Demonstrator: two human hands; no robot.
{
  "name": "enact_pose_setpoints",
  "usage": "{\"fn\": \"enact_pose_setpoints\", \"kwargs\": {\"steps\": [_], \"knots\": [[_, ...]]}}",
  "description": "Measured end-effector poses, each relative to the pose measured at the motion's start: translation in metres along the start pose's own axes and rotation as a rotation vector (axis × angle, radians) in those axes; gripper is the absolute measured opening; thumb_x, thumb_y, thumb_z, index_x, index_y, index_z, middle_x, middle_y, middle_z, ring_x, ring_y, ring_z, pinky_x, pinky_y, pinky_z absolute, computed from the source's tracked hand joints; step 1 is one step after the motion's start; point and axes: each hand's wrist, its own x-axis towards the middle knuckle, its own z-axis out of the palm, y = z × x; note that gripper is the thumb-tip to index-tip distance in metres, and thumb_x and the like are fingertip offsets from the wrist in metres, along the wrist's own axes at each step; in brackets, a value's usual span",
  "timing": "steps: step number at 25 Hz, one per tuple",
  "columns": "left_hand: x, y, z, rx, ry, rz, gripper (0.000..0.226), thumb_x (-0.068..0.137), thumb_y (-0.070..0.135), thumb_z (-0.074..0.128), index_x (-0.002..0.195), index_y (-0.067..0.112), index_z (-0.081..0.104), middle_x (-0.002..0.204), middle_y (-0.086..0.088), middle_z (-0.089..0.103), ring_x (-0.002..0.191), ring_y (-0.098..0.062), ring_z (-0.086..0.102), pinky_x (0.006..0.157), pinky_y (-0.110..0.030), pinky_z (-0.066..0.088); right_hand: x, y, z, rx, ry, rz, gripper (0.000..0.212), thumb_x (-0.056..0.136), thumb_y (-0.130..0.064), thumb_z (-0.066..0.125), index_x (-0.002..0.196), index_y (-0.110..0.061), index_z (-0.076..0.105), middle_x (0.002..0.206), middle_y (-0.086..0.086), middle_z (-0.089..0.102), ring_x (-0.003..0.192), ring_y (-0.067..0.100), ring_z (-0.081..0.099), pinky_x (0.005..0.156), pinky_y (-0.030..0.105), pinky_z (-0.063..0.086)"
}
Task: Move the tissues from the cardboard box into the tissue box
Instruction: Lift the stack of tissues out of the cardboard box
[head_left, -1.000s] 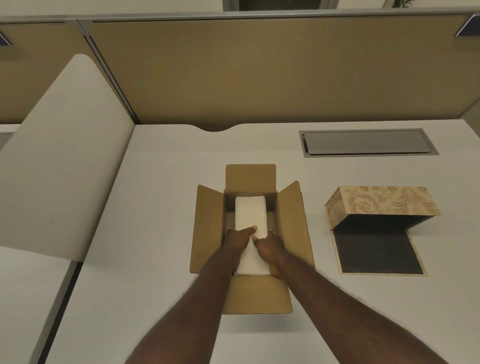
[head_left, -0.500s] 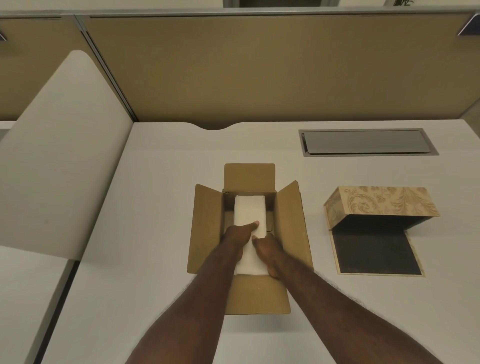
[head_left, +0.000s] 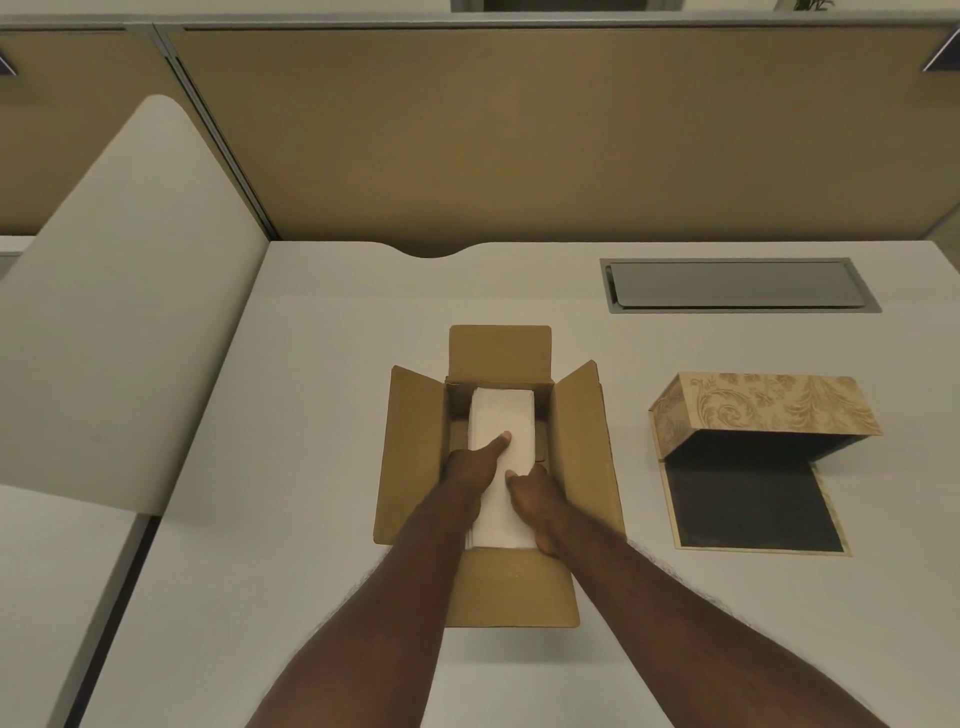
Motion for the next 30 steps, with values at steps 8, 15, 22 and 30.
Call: {"fn": "enact_pose_setpoints", "kwargs": {"steps": [8, 15, 22, 30], "knots": [[0.001, 0.0096, 0.0027, -0.023, -0.032, -0.046, 0.08, 0.078, 0.062, 0.068, 0.132, 0.005, 0.052, 0.132, -0.014, 0.058, 0.118, -0.034, 0.056, 0.097, -0.045, 0.046, -0.0011, 0.001, -0.0015, 0.078, -0.03, 0.005, 0.049, 0.102, -0.034, 0.042, 0.145, -0.01, 0.038, 0.143, 0.012, 0.051, 0.127, 0.03, 0.051, 0.109, 0.044, 0.043], [0.0053, 0.0032, -0.0068, 0.031, -0.082, -0.016, 0.097, 0.074, 0.079, 0.054, 0.137, 0.005, 0.049, 0.135, -0.015, 0.057, 0.119, -0.034, 0.057, 0.105, -0.05, 0.045, -0.0021, 0.0016, 0.0003, 0.204, -0.008, 0.042, 0.059, 0.098, -0.05, 0.043, 0.143, -0.011, 0.04, 0.139, 0.011, 0.053, 0.123, 0.03, 0.054, 0.106, 0.043, 0.046], [0.0033, 0.0024, -0.0052, 0.018, -0.076, -0.001, 0.094, 0.073, 0.08, 0.052, 0.133, 0.008, 0.051, 0.131, -0.013, 0.059, 0.113, -0.032, 0.058, 0.103, -0.05, 0.047, -0.002, 0.0002, -0.0006, 0.248, -0.018, 0.049, 0.068, 0.094, -0.056, 0.045, 0.146, -0.013, 0.036, 0.144, 0.01, 0.05, 0.126, 0.029, 0.051, 0.096, 0.037, 0.046], [0.0037, 0.0031, -0.0042, 0.054, -0.075, -0.004, 0.091, 0.075, 0.082, 0.046, 0.135, 0.013, 0.046, 0.131, -0.01, 0.058, 0.112, -0.029, 0.058, 0.103, -0.05, 0.046, -0.0004, -0.0029, -0.0008, 0.35, -0.067, 0.108, 0.061, 0.094, -0.051, 0.05, 0.141, -0.013, 0.041, 0.136, 0.011, 0.054, 0.114, 0.029, 0.055, 0.092, 0.039, 0.048]]}}
